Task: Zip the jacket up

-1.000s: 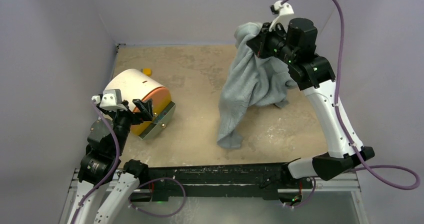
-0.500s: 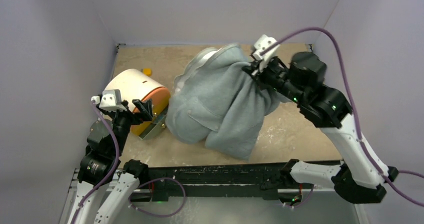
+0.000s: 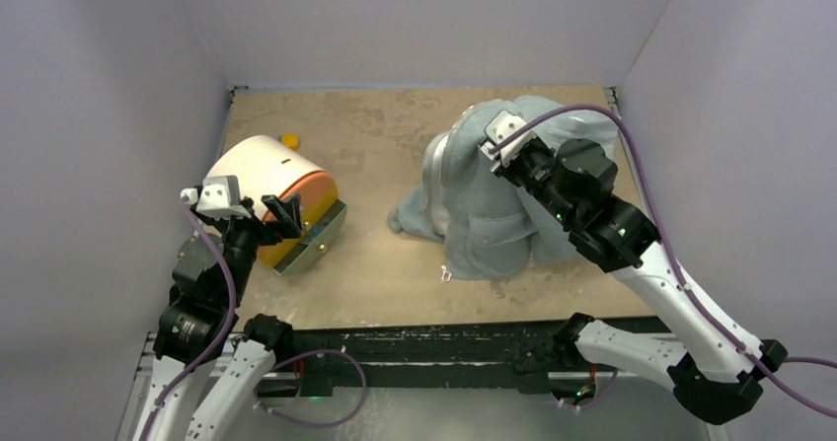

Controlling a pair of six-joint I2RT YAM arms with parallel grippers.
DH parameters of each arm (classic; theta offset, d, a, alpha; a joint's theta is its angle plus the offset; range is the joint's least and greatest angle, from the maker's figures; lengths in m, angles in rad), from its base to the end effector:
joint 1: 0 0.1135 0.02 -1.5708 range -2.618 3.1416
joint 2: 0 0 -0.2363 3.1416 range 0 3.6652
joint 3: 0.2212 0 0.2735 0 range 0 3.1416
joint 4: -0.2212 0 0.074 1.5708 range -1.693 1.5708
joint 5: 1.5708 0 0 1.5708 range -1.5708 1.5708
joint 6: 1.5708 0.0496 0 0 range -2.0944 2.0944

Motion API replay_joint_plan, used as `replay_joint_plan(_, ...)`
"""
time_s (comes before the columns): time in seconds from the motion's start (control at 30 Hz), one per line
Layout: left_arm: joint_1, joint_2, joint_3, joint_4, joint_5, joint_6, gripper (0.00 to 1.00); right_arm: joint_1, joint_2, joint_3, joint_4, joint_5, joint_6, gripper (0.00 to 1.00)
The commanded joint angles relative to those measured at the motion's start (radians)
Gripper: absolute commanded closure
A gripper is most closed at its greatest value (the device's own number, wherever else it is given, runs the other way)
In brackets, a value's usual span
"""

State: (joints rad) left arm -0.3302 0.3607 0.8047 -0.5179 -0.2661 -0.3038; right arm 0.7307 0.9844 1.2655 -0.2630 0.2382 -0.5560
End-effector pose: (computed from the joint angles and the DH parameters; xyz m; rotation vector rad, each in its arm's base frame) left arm 0.1325 -0.0316 0.3567 -0.1817 1.6387 -0.2656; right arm 0.1948 0.1589 0.4442 -0.7747 1.3464 -0.0468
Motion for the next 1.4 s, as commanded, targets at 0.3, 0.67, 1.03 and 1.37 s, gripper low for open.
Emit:
replay_joint_plan(0.3,-0.004,0.013,-0.003,0.025,-0.007,-0.012,0.0,0.0,-0.267,-0.106,0.321,-0.615,-0.152,1.0)
replay_joint_plan(0.67,-0.004,0.024,-0.003,0.028,-0.004,-0.014,0.0,0.0,-0.231,-0.195,0.403,-0.485,-0.261,0.99)
replay_joint_plan(1.03,-0.004,0.034,-0.003,0.025,-0.001,-0.012,0.0,-0.192,0.401,-0.096,0.773,-0.416,-0.139,0.5)
replay_joint_plan(1.37,-0.004,0.027,-0.004,0.024,-0.007,-0.014,0.0,-0.22,0.423,0.038,0.576,-0.189,0.228,0.04)
